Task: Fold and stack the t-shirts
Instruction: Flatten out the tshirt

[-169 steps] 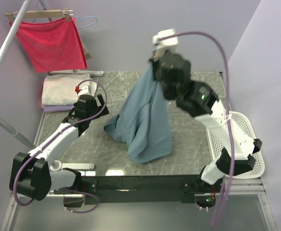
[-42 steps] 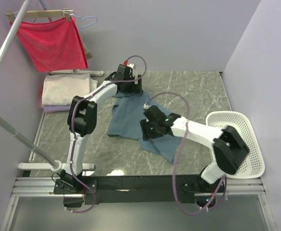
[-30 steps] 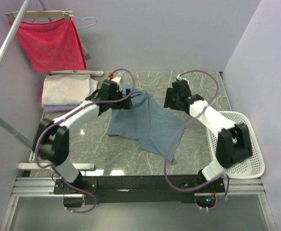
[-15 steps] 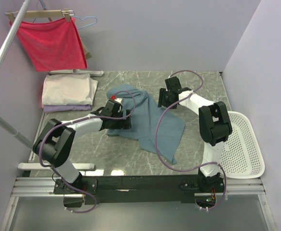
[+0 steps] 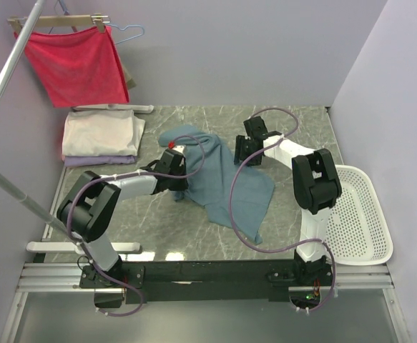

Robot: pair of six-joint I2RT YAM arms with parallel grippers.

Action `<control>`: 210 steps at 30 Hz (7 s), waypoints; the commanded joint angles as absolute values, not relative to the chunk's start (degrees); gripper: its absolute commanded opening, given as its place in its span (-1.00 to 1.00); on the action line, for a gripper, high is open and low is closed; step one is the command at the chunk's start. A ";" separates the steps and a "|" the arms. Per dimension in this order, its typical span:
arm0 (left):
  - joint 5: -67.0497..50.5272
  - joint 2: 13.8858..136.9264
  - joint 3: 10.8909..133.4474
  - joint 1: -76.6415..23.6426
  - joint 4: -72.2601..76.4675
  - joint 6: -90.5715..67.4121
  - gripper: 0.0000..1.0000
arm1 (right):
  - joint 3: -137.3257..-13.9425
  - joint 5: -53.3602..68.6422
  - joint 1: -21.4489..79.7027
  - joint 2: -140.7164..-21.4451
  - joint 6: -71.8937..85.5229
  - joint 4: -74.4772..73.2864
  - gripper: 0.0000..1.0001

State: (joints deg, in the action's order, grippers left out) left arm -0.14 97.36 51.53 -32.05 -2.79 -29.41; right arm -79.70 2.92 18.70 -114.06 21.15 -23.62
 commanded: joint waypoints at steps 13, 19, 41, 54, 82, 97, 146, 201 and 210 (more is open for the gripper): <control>6.41 70.17 61.87 -31.56 -23.71 -26.72 -0.99 | -66.19 10.88 19.42 -104.53 20.48 -19.78 -1.00; 10.10 57.42 66.27 -28.22 -37.23 -27.59 -0.98 | -60.74 18.43 30.39 -93.53 18.54 -23.02 -1.00; 32.00 48.69 64.69 -27.42 -55.81 -36.21 -0.98 | -72.84 21.26 33.14 -110.10 26.36 -11.70 0.05; 31.99 49.22 65.04 -26.81 -54.58 -34.90 -0.98 | -81.91 35.50 34.01 -121.99 31.03 -5.97 0.06; 3.86 63.81 61.79 -27.95 -21.35 -27.51 -0.98 | -94.28 9.93 36.09 -84.95 15.99 -31.63 -0.92; 8.17 59.85 53.96 -27.86 -27.67 -28.13 -0.98 | -73.85 -2.95 40.43 -97.05 21.80 -30.24 0.19; 10.73 60.47 52.56 -27.68 -27.25 -26.37 -0.88 | -69.85 -6.58 26.28 -66.55 22.33 -30.57 -1.00; 0.97 65.83 50.54 -27.69 -23.55 -26.37 -0.98 | -71.80 17.23 17.58 -105.55 27.95 -11.86 0.34; 1.23 66.36 50.10 -27.69 -23.38 -26.72 -0.98 | -78.57 10.91 18.46 -110.92 24.44 -15.73 -0.43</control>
